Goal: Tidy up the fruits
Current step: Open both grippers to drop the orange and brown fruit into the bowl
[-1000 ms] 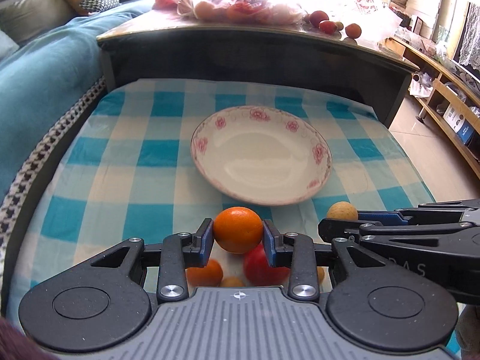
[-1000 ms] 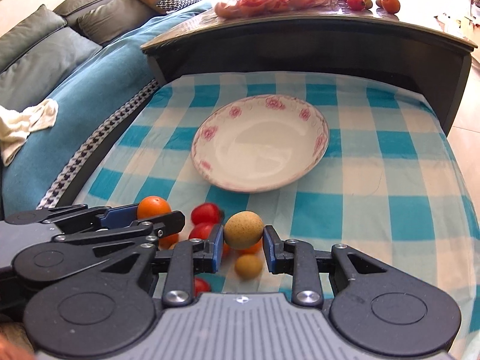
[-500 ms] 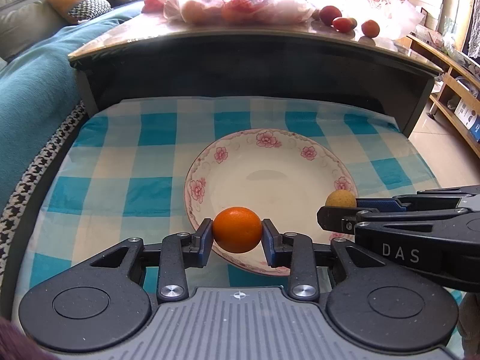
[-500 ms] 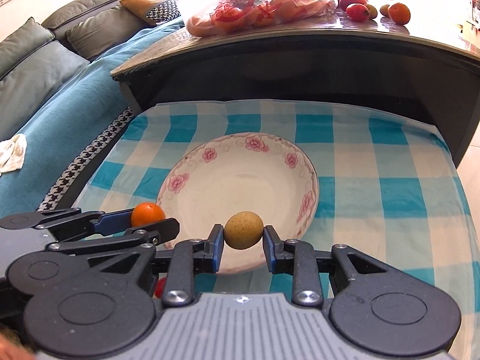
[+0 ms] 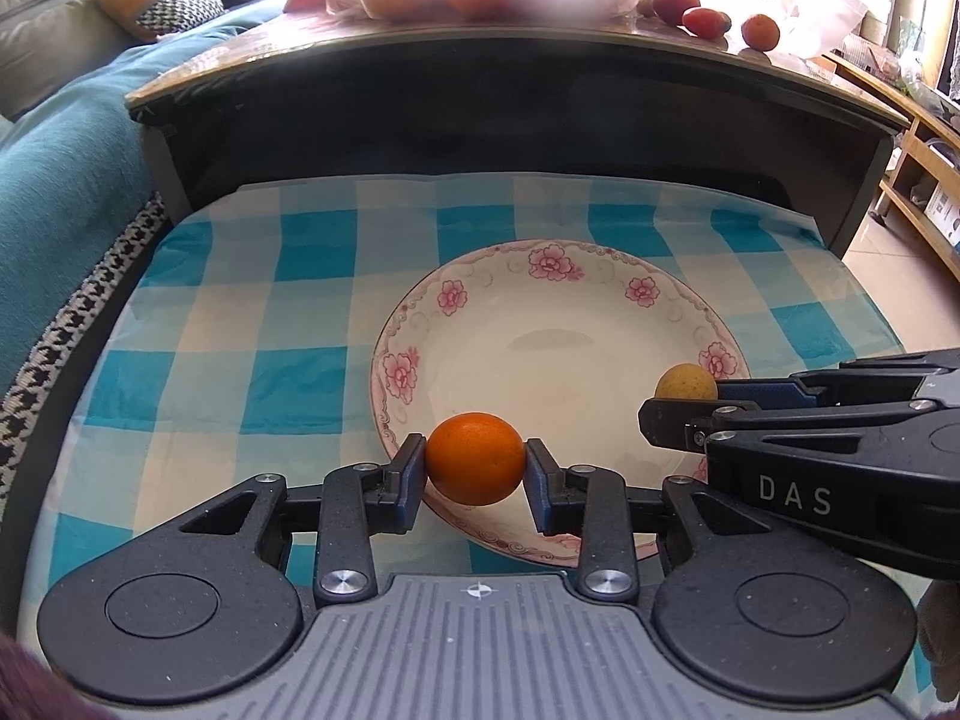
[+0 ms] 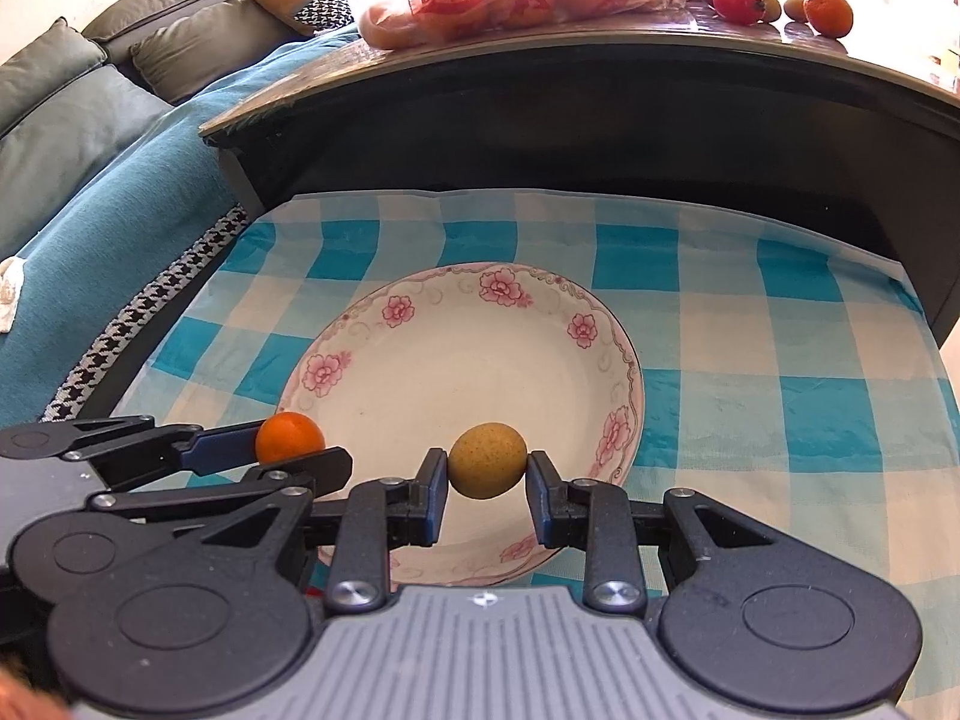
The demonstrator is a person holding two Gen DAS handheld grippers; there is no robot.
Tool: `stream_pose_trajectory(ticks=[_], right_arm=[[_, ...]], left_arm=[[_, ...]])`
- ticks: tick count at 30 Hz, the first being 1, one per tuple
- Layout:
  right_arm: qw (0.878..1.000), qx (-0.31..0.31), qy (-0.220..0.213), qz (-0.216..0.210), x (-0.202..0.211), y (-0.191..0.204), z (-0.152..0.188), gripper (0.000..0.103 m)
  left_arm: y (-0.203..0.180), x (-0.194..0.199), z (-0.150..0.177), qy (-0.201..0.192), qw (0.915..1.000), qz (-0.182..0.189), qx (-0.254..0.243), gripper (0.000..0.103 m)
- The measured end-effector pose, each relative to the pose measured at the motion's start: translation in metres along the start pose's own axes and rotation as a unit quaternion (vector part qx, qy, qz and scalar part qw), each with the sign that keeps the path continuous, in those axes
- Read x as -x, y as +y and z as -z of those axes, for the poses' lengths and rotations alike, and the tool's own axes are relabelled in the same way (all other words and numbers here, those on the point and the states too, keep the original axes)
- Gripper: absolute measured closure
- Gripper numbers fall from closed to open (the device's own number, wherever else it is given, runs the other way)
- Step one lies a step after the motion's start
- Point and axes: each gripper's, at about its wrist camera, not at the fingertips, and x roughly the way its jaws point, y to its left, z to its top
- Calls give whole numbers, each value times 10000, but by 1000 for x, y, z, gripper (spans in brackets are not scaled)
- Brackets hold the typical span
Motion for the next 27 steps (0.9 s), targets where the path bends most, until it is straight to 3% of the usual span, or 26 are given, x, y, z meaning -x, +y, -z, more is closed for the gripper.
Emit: stream_pose_trajectory(ticks=[17, 27], right_arm=[[9991, 245, -122, 326, 1, 4, 0, 71], [9982, 403, -205, 406, 9, 8, 1, 70]], left_arm=[[2, 6, -1, -105, 9999, -36, 45, 44], [4, 15, 2, -176, 9998, -55, 14, 40]])
